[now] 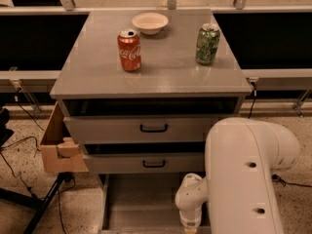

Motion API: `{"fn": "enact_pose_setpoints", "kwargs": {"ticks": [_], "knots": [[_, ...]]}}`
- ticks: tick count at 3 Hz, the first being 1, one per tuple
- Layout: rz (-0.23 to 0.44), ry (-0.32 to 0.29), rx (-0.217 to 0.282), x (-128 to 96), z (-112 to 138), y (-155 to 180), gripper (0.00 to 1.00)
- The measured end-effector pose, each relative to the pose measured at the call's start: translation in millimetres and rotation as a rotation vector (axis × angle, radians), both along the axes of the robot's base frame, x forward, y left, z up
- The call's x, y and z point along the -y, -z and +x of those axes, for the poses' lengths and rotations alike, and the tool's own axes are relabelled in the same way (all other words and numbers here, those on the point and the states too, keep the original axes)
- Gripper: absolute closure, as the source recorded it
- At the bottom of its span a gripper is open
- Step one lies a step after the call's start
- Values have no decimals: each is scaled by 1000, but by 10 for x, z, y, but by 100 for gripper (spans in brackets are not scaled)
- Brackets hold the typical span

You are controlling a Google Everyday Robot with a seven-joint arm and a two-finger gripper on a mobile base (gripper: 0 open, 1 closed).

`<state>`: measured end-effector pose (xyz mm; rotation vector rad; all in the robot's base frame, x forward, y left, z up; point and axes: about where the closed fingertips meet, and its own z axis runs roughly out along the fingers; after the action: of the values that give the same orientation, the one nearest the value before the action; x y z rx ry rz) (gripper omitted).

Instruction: Open bottom drawer

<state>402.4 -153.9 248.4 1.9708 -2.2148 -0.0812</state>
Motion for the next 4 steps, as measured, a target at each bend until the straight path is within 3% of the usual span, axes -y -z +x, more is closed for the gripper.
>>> {"fn": "enact_pose_setpoints", "kwargs": {"ticks": [1, 4], "knots": [[-11, 11, -12, 30, -106, -31, 85], [-13, 13, -19, 42, -148, -11, 16]]}}
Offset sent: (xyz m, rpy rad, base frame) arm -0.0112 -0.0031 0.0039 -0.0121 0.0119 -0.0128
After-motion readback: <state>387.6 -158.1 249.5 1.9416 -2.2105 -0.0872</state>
